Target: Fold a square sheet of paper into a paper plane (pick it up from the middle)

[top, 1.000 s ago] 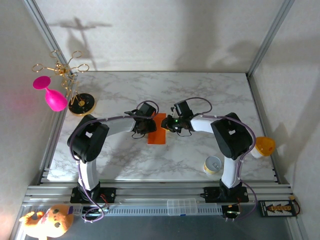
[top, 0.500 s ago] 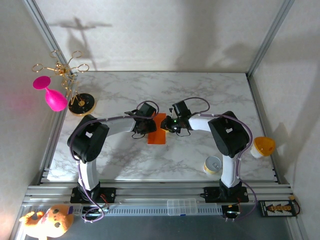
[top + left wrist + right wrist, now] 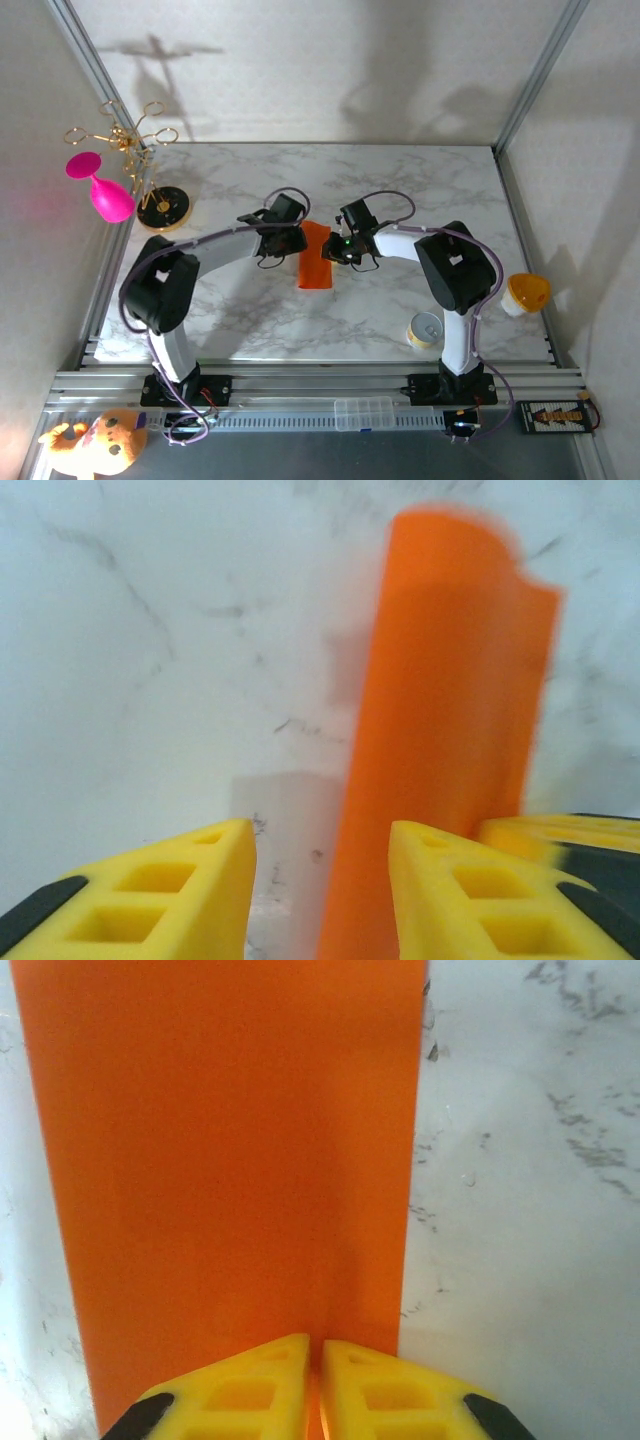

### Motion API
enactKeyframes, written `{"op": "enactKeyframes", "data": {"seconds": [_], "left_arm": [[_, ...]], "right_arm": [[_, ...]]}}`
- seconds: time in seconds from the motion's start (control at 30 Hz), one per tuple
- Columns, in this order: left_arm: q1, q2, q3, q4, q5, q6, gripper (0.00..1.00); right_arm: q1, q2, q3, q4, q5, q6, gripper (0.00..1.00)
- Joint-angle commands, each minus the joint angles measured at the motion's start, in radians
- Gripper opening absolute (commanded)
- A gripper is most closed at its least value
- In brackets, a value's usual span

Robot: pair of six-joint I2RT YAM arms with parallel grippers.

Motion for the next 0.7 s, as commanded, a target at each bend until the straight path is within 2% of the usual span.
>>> {"op": "enactKeyframes", "data": {"seconds": [0.0, 0.1, 0.2, 0.43, 0.67], "left_arm": [[0.012, -0.055, 0.027, 0.061, 0.098, 0.008, 0.37], [0.010, -0.006, 0.012, 0.154, 0.259, -0.036, 0.29], [-0.001, 0.055, 0.009, 0.209, 0.335, -0.065, 0.22], [-0.002, 0.162, 0.062, 0.096, 0.268, -0.022, 0.13], [0.018, 0.175, 0.011, 0.091, 0.225, 0.008, 0.13]], "right_arm": [[0.001, 0.112, -0.030, -0.164, 0.171, -0.049, 0.14], [0.010, 0.127, -0.010, -0.197, 0.210, -0.063, 0.13], [0.020, 0.136, -0.006, -0.216, 0.249, -0.060, 0.13], [0.030, 0.146, -0.009, -0.225, 0.276, -0.044, 0.12], [0.030, 0.148, -0.018, -0.238, 0.292, -0.048, 0.11]]}}
